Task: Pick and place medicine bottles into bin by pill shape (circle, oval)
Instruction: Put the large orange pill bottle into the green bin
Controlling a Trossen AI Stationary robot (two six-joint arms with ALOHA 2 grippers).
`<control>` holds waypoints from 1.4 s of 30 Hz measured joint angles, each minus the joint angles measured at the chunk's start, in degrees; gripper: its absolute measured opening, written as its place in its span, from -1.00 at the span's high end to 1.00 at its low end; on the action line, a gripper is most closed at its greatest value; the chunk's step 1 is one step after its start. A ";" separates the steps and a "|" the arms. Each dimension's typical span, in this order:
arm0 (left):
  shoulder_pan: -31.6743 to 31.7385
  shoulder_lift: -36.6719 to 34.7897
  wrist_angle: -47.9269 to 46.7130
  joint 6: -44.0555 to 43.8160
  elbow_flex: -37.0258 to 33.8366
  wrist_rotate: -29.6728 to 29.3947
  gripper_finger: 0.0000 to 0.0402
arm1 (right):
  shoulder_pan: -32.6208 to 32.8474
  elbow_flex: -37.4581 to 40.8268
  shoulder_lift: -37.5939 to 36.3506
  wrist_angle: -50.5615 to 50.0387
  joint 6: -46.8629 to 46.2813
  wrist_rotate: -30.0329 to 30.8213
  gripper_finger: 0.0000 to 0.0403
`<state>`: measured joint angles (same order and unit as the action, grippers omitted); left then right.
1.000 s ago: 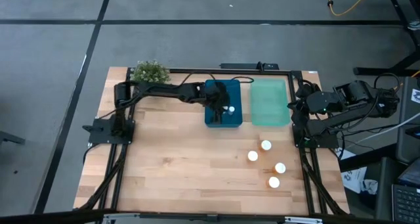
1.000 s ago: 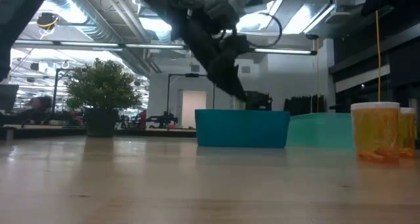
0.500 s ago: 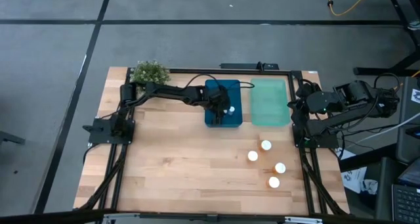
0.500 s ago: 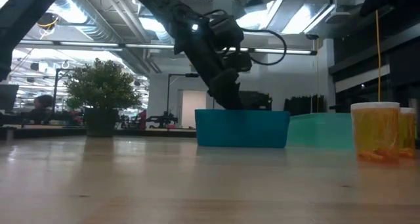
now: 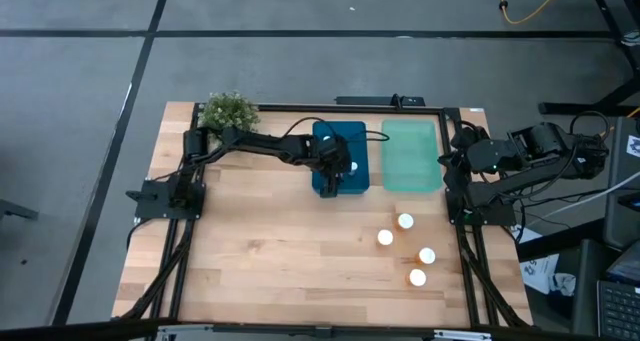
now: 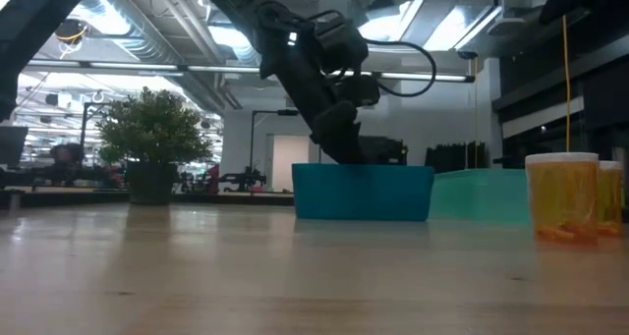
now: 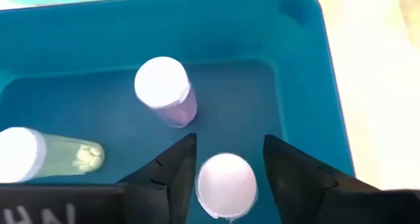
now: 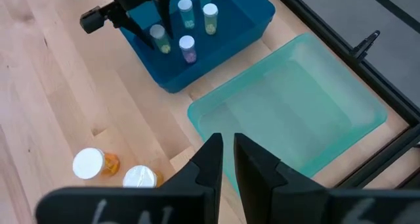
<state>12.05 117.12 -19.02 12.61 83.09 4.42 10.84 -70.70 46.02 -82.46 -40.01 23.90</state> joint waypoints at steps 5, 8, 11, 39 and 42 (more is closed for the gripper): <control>-0.14 -0.04 0.61 0.03 0.05 -0.49 0.05 | 0.00 0.00 0.00 -0.02 -0.01 -0.05 0.79; -0.14 -0.04 0.36 -0.01 1.27 -0.59 0.02 | -0.01 0.00 0.00 -0.02 -0.01 -0.11 0.79; -0.14 -0.07 -0.35 0.03 3.61 -0.59 0.02 | -0.01 0.00 0.00 -0.02 -0.02 -0.19 0.79; 0.49 -3.48 -60.83 -4.76 23.80 -11.21 0.03 | 0.00 0.00 0.00 -0.04 -0.54 -1.55 0.79; 0.09 -5.26 -62.80 -7.03 23.80 -11.37 0.03 | 0.01 0.00 0.00 -0.03 -1.86 -1.57 0.79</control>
<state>12.14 111.86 -81.82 5.58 106.89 -6.95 10.85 -70.70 46.02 -82.48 -41.87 22.33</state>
